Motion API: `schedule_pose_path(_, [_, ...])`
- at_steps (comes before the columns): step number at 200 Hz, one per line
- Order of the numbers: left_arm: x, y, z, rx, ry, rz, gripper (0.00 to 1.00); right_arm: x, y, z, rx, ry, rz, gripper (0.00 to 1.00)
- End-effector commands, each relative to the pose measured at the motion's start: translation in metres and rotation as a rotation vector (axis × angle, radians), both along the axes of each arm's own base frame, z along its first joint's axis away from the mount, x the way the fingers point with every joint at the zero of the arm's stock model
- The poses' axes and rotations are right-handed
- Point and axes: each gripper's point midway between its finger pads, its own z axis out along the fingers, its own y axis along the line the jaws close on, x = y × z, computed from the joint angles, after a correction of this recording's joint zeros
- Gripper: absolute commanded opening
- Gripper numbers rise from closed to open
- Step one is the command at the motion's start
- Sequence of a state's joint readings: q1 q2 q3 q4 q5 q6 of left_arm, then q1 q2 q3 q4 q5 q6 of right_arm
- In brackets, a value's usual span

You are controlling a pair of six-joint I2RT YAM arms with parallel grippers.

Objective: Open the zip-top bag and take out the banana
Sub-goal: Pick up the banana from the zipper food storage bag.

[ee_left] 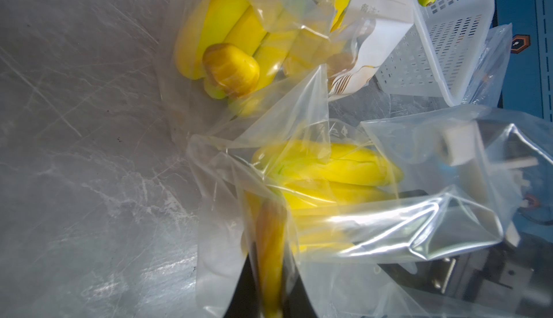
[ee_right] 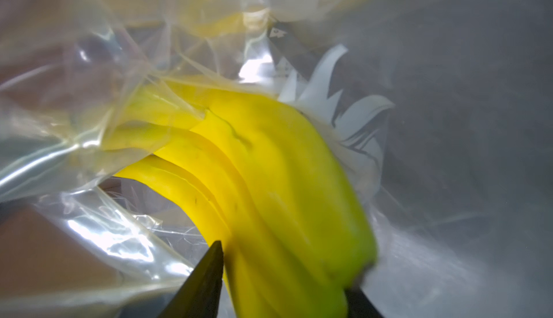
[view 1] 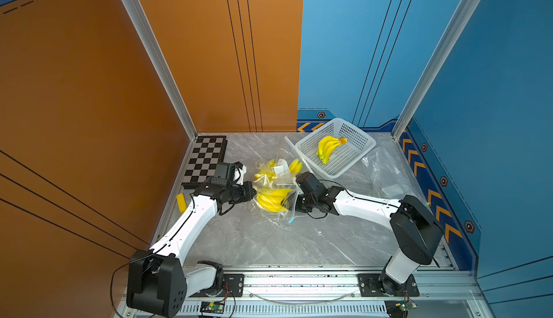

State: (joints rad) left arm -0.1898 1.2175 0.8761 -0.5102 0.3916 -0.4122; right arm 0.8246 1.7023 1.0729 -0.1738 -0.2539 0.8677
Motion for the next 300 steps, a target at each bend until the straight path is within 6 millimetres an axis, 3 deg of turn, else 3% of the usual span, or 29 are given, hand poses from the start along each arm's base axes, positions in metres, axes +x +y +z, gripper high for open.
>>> schedule_pose_path(1, [-0.001, -0.008, 0.007, -0.06, -0.005, -0.019, 0.06, -0.001, -0.023, 0.001, -0.145, -0.02, -0.004, 0.54])
schedule_pose_path(18, [0.0, -0.009, 0.008, -0.067, -0.004, -0.019, 0.07, 0.0, -0.023, 0.005, -0.15, -0.027, 0.009, 0.55])
schedule_pose_path(75, [-0.001, -0.021, 0.013, -0.12, 0.001, -0.05, 0.07, 0.011, 0.015, 0.037, 0.08, -0.101, 0.05, 0.54])
schedule_pose_path(128, [-0.003, -0.011, 0.009, -0.116, 0.013, 0.0, 0.11, 0.012, 0.002, 0.041, 0.094, -0.109, 0.031, 0.37])
schedule_pose_path(147, [-0.002, -0.009, 0.009, -0.113, 0.015, 0.009, 0.29, 0.012, -0.005, 0.042, 0.087, -0.108, 0.018, 0.32])
schedule_pose_path(162, [-0.001, -0.008, 0.011, -0.109, 0.014, 0.011, 0.56, 0.013, -0.008, 0.042, 0.08, -0.107, 0.014, 0.32])
schedule_pose_path(172, [-0.001, -0.008, 0.013, -0.104, 0.01, 0.011, 0.68, 0.012, -0.01, 0.041, 0.076, -0.1, 0.013, 0.32])
schedule_pose_path(176, [-0.001, -0.007, 0.014, -0.101, 0.007, 0.011, 0.77, 0.012, -0.01, 0.041, 0.074, -0.101, 0.013, 0.32])
schedule_pose_path(179, [-0.001, -0.007, 0.015, -0.098, 0.006, 0.011, 0.97, 0.011, -0.011, 0.04, 0.071, -0.099, 0.012, 0.32])
schedule_pose_path(181, [-0.001, -0.006, 0.015, -0.096, 0.006, 0.012, 1.0, 0.012, -0.012, 0.039, 0.068, -0.098, 0.009, 0.32])
schedule_pose_path(239, [-0.013, 0.001, 0.013, -0.045, 0.018, 0.019, 0.98, 0.011, -0.031, 0.038, 0.035, -0.089, -0.033, 0.32])
schedule_pose_path(300, [-0.023, -0.014, 0.014, -0.068, 0.012, -0.064, 0.99, 0.014, -0.037, 0.046, 0.052, -0.08, -0.076, 0.32])
